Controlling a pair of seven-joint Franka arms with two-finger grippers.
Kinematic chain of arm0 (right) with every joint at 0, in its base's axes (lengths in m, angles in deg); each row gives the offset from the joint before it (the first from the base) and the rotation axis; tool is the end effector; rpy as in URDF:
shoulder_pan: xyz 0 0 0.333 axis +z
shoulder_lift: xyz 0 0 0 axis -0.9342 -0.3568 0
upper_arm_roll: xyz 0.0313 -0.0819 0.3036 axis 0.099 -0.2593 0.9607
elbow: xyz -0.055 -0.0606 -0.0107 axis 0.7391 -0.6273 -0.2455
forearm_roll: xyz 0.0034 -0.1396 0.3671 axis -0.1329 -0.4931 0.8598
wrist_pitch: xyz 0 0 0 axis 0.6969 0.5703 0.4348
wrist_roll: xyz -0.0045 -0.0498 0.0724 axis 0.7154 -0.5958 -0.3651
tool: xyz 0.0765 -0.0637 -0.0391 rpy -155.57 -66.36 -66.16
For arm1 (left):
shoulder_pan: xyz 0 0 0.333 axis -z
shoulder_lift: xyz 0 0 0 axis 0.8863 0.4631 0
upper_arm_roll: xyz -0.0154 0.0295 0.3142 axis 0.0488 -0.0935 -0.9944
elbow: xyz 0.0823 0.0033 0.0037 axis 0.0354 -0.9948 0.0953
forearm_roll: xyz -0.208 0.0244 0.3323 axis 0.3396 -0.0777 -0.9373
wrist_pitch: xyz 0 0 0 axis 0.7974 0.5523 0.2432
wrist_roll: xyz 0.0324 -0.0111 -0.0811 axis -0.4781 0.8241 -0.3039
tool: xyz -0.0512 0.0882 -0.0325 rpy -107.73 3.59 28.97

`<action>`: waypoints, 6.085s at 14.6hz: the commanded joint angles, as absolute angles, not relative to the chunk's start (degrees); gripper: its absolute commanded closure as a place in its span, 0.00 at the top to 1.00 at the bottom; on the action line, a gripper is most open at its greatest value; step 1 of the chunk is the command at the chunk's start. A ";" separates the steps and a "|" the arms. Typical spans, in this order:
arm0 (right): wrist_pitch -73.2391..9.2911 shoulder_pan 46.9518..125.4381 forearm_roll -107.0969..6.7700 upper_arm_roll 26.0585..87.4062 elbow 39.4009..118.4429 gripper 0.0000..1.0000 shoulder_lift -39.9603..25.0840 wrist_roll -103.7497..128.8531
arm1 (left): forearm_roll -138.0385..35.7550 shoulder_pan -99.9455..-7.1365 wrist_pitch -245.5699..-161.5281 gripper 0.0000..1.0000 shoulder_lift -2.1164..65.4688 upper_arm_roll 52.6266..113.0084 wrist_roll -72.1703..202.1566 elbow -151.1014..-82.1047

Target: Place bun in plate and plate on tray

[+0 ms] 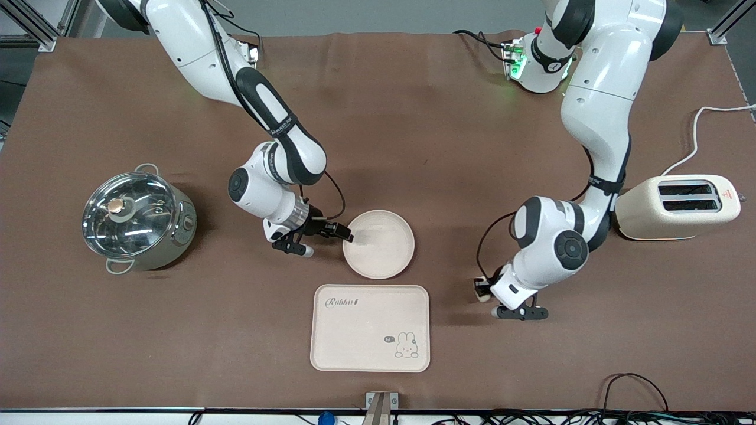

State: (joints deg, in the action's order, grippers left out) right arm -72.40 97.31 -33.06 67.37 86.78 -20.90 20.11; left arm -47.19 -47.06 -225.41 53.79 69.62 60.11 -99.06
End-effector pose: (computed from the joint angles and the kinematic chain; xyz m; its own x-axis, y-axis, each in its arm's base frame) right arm 0.5578 0.3284 0.1803 0.9520 -0.2971 -0.0740 -0.2922 -0.8091 -0.5099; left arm 0.6992 -0.2467 0.2124 0.9954 0.0453 0.0841 0.0222 -0.9661 0.2572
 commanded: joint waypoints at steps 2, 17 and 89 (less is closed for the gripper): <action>-72.89 97.75 -33.40 67.02 85.37 0.46 -22.12 19.52 | -46.95 -46.86 -223.33 0.00 49.57 75.46 43.46 -99.25; -75.08 98.80 -33.40 67.02 82.82 0.01 -26.25 18.55 | -56.53 -36.40 -228.42 1.00 52.02 78.55 17.65 -100.30; -0.30 65.76 -86.74 65.07 76.84 1.00 26.13 15.74 | -59.08 -56.61 -175.51 1.00 8.78 58.69 73.11 -98.63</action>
State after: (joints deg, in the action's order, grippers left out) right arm -0.61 66.93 -85.39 62.39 72.94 21.96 15.86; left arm -58.78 -56.61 -176.42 8.47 58.81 73.63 -99.93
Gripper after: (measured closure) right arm 0.000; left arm 0.000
